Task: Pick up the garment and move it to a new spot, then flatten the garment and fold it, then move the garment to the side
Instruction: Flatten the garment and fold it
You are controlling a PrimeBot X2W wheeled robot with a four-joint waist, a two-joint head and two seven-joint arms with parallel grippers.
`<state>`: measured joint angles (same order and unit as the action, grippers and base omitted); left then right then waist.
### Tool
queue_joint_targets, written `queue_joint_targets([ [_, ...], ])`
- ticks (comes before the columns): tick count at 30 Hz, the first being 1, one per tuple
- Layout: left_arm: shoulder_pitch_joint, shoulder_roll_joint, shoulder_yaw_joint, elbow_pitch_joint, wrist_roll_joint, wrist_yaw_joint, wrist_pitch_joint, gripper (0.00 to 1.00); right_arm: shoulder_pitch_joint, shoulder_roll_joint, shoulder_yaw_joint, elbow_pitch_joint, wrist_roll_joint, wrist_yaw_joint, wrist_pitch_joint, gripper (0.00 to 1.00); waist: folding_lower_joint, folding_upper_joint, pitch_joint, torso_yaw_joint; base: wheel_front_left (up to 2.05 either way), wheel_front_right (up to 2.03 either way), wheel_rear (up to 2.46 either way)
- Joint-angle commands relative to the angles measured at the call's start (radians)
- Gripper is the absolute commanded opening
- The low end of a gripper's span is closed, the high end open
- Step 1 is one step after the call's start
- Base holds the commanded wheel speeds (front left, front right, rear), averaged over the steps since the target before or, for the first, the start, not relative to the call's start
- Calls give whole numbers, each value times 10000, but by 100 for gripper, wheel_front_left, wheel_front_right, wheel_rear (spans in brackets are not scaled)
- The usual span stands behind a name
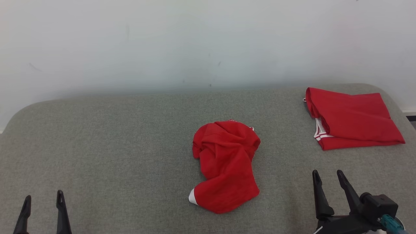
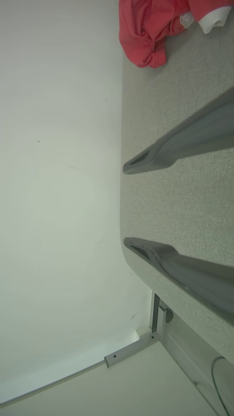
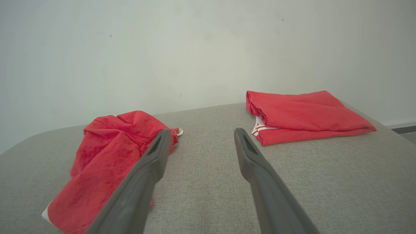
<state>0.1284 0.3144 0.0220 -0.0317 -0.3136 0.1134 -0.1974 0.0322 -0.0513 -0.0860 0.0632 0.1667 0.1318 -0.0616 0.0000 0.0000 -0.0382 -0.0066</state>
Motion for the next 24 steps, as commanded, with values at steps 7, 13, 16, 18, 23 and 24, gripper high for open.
queue_joint_targets([
  [7,13,76,-70,78,-85,-13,-64,100,-9,22,-3,44,26,-28,-70,100,0,0,18,-8,0,0,0],
  [13,-12,114,-146,96,-46,16,-42,100,6,22,1,61,14,-28,-85,100,0,0,17,-23,0,0,0],
  [16,-34,141,-164,98,-51,35,-42,100,7,22,10,68,25,-28,-87,100,0,0,20,-36,0,0,0],
  [18,-44,162,-181,102,-58,36,-45,100,14,22,14,68,39,-28,-83,100,0,0,23,-41,0,0,0],
  [23,-285,71,-509,162,-82,-181,9,100,-13,22,20,92,63,-28,-104,100,0,0,55,-77,0,0,0],
  [24,-381,19,-675,200,-111,-274,71,100,-24,22,31,101,67,-28,-108,100,0,0,70,-92,0,0,0],
])
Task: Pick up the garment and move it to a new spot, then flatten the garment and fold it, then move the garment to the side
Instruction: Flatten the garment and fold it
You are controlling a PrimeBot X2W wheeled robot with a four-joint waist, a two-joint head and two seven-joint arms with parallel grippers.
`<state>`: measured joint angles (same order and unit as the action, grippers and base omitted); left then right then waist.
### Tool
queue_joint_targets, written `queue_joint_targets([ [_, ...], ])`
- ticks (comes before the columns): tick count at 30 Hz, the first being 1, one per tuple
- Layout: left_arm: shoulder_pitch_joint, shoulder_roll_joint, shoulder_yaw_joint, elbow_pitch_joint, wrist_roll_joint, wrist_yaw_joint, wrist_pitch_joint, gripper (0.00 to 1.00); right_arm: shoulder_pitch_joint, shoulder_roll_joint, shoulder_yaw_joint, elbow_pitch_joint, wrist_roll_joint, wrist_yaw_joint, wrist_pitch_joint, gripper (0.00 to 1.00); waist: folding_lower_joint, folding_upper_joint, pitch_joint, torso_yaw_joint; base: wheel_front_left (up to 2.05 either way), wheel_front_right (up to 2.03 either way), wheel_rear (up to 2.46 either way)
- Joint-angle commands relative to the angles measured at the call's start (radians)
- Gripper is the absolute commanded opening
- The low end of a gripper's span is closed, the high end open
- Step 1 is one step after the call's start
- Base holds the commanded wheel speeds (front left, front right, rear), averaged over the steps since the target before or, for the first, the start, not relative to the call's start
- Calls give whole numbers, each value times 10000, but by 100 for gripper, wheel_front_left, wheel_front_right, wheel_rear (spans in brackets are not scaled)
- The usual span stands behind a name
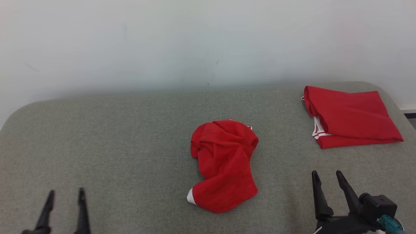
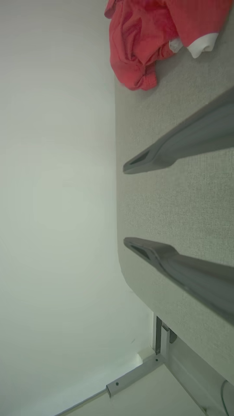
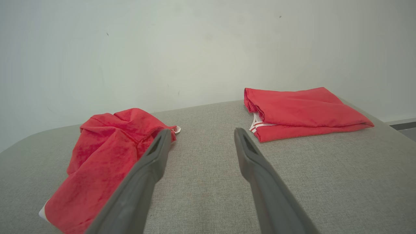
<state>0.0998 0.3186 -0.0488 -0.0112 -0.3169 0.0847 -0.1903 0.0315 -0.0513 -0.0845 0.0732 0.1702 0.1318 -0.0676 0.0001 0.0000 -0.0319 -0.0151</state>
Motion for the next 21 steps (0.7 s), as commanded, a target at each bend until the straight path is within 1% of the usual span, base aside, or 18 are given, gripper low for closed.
queue_joint_targets([
  [1,-193,-40,-128,35,-18,-82,17,100,-35,22,39,7,40,-28,-46,100,-1,0,31,-39,0,0,0],
  [7,-1090,-470,-1357,594,125,-837,192,100,-135,21,190,23,55,-28,-75,100,-1,0,288,-372,0,0,0],
  [13,-2077,-1084,-2416,1865,45,-1568,81,100,-296,21,158,50,81,-28,-134,100,-1,0,767,-917,0,0,0],
  [17,-2667,-1326,-3019,3023,9,-1891,-74,100,-442,22,148,76,138,-28,-233,100,-1,0,1146,-1319,0,0,0],
  [21,-3055,-1529,-3566,4057,-92,-2044,-179,100,-572,26,119,176,190,-28,-371,100,-1,0,1393,-1639,0,0,0],
])
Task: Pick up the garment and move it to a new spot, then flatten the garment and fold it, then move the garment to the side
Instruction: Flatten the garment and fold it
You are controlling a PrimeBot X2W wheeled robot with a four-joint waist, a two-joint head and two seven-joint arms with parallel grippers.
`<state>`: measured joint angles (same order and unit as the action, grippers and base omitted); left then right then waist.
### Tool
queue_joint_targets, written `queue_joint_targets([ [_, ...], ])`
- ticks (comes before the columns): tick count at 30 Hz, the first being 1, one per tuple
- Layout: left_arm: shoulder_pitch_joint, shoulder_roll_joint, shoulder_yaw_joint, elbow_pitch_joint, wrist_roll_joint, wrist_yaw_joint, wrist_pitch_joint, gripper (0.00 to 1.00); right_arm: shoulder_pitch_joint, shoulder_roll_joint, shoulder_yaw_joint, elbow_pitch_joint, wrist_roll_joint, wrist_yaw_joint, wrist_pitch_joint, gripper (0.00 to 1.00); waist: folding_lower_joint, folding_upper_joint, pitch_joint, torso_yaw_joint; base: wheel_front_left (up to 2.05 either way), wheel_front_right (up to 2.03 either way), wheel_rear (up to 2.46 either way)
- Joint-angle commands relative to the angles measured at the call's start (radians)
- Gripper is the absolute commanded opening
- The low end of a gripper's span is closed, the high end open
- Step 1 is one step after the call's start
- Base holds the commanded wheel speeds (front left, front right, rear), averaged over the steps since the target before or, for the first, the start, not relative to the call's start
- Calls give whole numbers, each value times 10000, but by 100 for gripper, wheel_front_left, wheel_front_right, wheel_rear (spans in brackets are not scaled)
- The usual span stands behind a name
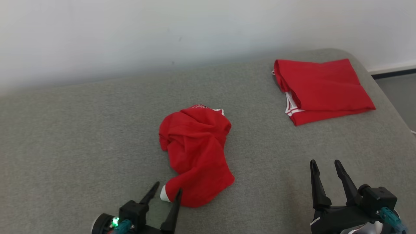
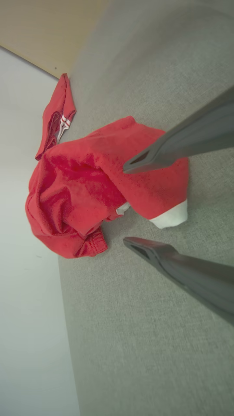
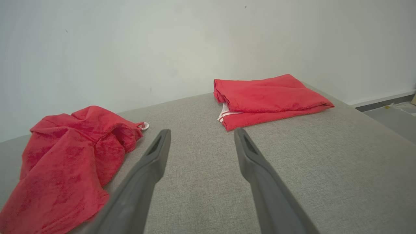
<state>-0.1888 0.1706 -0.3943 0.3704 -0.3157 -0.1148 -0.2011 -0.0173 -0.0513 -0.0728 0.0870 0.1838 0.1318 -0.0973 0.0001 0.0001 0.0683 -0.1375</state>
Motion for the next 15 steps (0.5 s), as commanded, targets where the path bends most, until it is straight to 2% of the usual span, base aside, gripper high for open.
queue_joint_targets([
  [1,-261,-55,-216,486,-111,-80,-101,100,-107,24,-10,70,73,-28,-109,100,-1,-1,425,-467,0,0,0],
  [8,-662,-178,-529,1844,-210,-119,-310,100,-229,24,-23,251,84,-28,-215,100,-1,-1,469,-644,0,0,0],
  [9,-717,-204,-584,2041,-223,-128,-341,82,-242,24,-34,266,78,-28,-227,100,-1,-1,461,-650,0,0,0],
  [10,-803,-226,-633,2192,-256,-137,-374,38,-255,24,-48,282,66,-28,-234,100,-1,-1,448,-648,0,0,0],
  [11,-887,-248,-680,2314,-302,-147,-397,0,-263,24,-62,291,53,-28,-242,100,-1,-1,438,-637,0,0,0],
  [15,-1149,-309,-806,2686,-489,-140,-539,0,-249,23,-132,296,-13,-28,-239,100,-1,-1,368,-533,0,0,0],
])
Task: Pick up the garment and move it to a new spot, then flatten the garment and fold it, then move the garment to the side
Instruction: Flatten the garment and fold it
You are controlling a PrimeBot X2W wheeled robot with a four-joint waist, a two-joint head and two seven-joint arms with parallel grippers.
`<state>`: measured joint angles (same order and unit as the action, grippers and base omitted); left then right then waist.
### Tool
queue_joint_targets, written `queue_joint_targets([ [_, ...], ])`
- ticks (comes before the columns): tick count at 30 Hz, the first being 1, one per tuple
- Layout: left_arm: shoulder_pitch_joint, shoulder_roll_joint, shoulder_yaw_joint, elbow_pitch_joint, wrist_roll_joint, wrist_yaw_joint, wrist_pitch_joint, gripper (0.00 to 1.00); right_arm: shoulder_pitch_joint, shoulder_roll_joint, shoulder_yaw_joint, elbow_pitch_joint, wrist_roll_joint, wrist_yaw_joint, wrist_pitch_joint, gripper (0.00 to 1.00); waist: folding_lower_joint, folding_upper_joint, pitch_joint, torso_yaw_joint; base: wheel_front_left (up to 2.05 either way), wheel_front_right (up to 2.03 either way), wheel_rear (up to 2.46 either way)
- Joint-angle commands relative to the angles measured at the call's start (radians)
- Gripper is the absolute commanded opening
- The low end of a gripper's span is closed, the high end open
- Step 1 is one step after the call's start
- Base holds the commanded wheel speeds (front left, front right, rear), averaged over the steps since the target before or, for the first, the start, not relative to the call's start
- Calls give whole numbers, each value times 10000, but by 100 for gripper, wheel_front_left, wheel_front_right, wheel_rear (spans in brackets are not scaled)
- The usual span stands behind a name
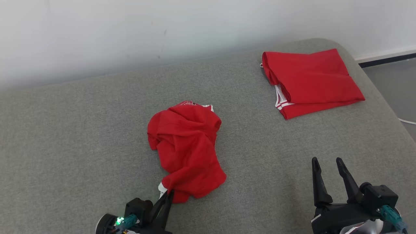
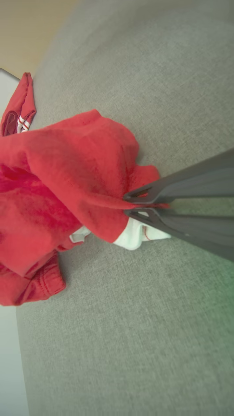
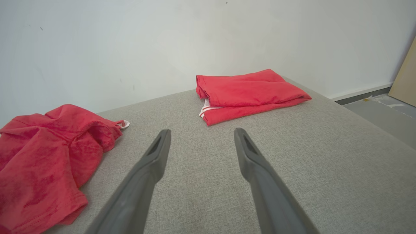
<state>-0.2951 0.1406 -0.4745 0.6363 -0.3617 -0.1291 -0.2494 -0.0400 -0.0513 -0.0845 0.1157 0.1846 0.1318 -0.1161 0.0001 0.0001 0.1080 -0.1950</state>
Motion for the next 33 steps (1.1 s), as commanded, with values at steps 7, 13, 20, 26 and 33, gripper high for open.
queue_joint_targets([
  [7,-278,38,344,-633,-275,-3,-159,0,173,23,-140,-10,-15,-28,-67,100,-1,-1,-270,418,0,0,0],
  [13,484,610,774,-2366,-15,235,-151,0,396,23,-104,57,87,-28,-29,100,-1,-1,-640,998,0,0,0],
  [20,1432,1376,1234,-4249,-118,828,269,0,535,23,-13,64,147,-28,17,100,-1,-1,-877,1599,0,0,0],
  [26,2381,2059,2117,-5453,-168,1785,515,0,623,21,81,80,183,-28,63,100,-1,-1,-995,1762,0,0,0],
  [33,3095,2075,2611,-5433,-712,2066,510,0,541,21,201,96,168,-28,106,100,-1,-1,-984,1588,0,0,0],
])
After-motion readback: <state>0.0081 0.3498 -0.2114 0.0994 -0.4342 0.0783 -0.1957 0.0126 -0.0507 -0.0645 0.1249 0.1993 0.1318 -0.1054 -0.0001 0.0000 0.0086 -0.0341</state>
